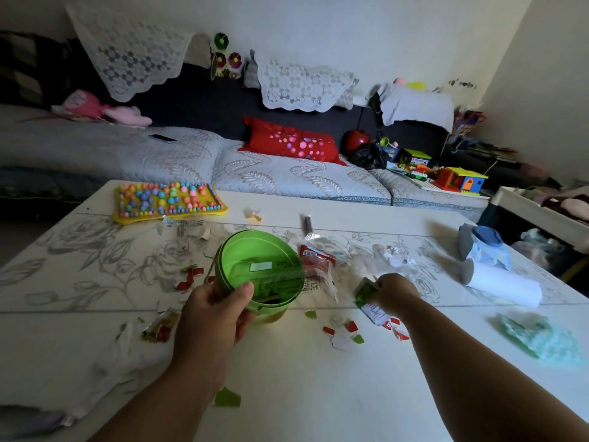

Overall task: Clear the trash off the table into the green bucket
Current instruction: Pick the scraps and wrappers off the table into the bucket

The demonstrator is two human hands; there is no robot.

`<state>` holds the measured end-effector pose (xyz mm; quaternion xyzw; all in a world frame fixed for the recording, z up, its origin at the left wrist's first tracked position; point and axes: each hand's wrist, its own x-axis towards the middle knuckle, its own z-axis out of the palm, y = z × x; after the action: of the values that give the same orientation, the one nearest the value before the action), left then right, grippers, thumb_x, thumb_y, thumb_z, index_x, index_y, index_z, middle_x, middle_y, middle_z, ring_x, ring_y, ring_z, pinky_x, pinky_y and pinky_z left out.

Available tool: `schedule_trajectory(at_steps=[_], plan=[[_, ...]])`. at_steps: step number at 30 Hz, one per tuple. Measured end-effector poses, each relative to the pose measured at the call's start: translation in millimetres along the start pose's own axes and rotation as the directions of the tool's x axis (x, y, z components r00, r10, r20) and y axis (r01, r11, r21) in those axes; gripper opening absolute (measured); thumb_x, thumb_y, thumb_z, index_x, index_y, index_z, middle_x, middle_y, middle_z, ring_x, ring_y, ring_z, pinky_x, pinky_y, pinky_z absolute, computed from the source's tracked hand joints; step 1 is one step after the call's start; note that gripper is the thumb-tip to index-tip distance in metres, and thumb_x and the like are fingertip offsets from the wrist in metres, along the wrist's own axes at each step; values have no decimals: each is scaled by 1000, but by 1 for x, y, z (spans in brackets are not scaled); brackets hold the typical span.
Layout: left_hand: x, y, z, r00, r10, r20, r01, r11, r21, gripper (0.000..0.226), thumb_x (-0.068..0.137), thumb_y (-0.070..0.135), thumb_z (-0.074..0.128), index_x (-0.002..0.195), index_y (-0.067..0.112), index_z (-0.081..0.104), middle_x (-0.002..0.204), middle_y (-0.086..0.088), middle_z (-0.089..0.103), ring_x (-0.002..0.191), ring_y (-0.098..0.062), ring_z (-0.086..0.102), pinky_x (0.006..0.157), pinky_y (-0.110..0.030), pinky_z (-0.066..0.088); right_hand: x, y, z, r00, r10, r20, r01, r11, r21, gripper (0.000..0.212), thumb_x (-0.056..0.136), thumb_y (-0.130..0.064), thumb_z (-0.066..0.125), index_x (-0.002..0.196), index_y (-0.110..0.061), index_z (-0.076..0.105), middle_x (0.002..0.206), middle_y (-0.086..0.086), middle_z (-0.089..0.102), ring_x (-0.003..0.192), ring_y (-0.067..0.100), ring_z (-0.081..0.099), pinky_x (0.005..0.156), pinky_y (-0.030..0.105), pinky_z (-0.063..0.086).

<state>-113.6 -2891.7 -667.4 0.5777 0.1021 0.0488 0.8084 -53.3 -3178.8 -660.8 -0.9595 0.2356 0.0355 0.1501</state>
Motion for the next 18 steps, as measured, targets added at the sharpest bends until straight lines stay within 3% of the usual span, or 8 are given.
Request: schedule_trajectory(at_steps=[2, 6, 8, 10, 11, 14, 16, 18], plan=[[0, 1, 1, 1000, 12, -2, -12, 1000, 13, 16, 80, 23, 72, 86, 12, 61, 68, -6, 66, 58, -17, 61, 61, -31, 46, -5, -5, -11, 998, -28, -48, 32, 995, 90, 20, 82, -23, 67, 97, -10, 66, 77, 3, 61, 74, 18, 58, 56, 23, 41], [0, 0, 0, 1000, 8, 7, -8, 999, 35, 21, 80, 25, 72, 91, 10, 62, 72, -8, 68, 58, -16, 61, 58, -30, 47, -24, -25, -50, 957, -110, -269, 200, 922, 331, 10, 77, -18, 72, 80, -10, 68, 78, 13, 68, 72, 27, 61, 62, 29, 44], [-1, 1, 1, 1000, 4, 15, -5, 999, 37, 23, 81, 25, 71, 94, 9, 62, 76, -10, 69, 60, -16, 63, 55, -28, 48, -42, -43, -71, 935, -177, -308, 327, 768, 551, 7, 77, -11, 73, 73, -11, 67, 77, 15, 69, 68, 27, 63, 63, 31, 50], [-3, 1, 3, 1000, -5, 14, 5, 1000, 27, 22, 81, 24, 71, 95, 9, 61, 80, -11, 70, 64, -18, 65, 60, -31, 51, -64, -67, -87, 922, -312, -228, 371, 547, 750, 7, 81, -4, 69, 77, -9, 67, 79, 16, 70, 62, 22, 67, 60, 31, 58], [-3, 1, 3, 1000, -13, 11, 13, 1000, 21, 22, 81, 23, 71, 95, 10, 60, 81, -10, 70, 65, -18, 65, 63, -32, 52, -74, -80, -90, 909, -382, -169, 359, 507, 784, 4, 82, -2, 68, 81, -6, 66, 78, 15, 69, 57, 18, 66, 55, 27, 57], [-3, 0, 3, 999, -40, 6, 40, 999, 13, 22, 80, 25, 72, 95, 13, 62, 82, -8, 71, 67, -18, 66, 66, -34, 53, -92, -118, -81, 871, -486, -75, 435, 690, 578, 25, 78, -15, 75, 91, 5, 65, 78, 19, 68, 64, 21, 60, 62, 35, 54], [-4, 0, 2, 998, -55, 7, 55, 998, 1, 20, 81, 25, 72, 94, 14, 62, 84, -8, 71, 68, -17, 67, 62, -31, 53, -99, -138, -66, 851, -523, -36, 498, 785, 370, 29, 73, -25, 79, 90, -5, 68, 87, 18, 71, 78, 23, 64, 75, 39, 55], [-3, 1, 1, 998, -65, 8, 65, 998, -9, 20, 81, 26, 71, 95, 14, 63, 84, -8, 71, 67, -16, 67, 57, -28, 51, -104, -153, -51, 838, -545, 23, 524, 817, 241, 30, 73, -31, 78, 92, -9, 69, 91, 12, 71, 88, 25, 65, 75, 33, 53]])
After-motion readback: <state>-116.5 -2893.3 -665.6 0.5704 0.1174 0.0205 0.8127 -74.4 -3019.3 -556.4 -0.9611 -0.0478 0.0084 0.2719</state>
